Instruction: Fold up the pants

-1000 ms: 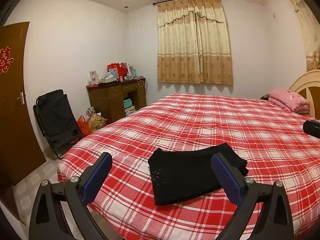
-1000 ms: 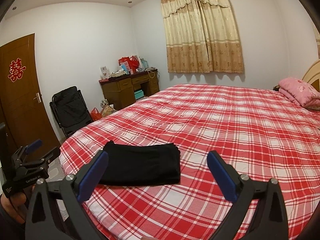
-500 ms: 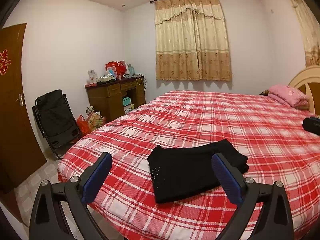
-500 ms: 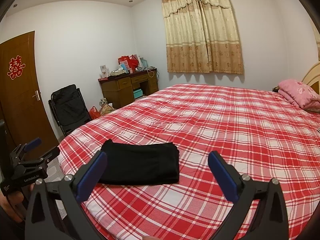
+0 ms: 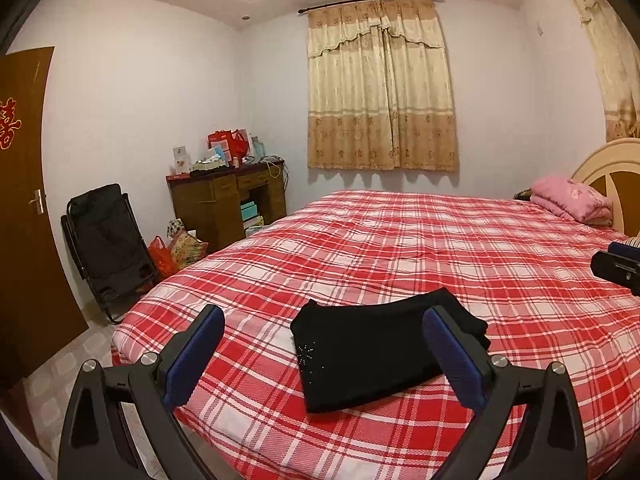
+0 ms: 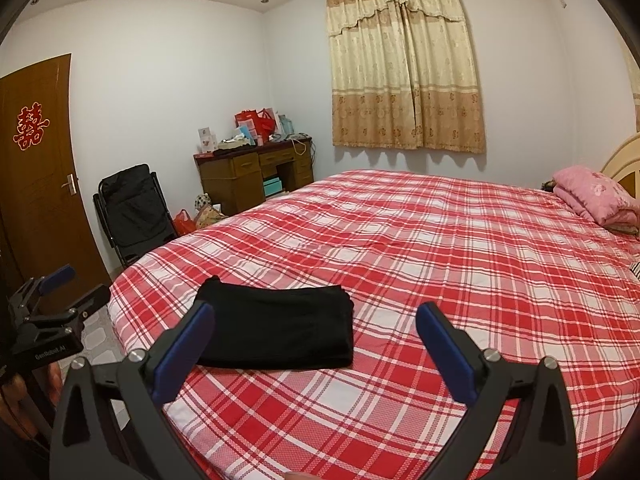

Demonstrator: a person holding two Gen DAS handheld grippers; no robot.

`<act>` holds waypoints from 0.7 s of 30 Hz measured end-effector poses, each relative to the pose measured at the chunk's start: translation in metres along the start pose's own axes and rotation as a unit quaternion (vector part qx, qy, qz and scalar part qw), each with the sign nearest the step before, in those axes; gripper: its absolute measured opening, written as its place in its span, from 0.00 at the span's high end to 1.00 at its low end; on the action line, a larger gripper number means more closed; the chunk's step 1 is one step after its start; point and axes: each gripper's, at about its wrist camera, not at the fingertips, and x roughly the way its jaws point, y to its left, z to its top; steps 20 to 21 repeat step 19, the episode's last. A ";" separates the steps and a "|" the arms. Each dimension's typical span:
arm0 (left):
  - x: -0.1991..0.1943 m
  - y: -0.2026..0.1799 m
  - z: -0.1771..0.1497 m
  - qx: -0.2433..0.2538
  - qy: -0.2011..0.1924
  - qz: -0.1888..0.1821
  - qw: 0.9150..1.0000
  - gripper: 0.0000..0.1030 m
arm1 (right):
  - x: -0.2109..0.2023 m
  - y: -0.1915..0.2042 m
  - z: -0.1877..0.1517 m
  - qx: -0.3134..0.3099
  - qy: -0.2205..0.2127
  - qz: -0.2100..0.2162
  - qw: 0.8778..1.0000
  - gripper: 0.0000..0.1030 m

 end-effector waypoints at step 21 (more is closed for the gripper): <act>0.002 0.002 -0.003 0.000 0.002 -0.005 1.000 0.02 | 0.004 0.007 -0.006 -0.020 0.011 0.002 1.000 0.00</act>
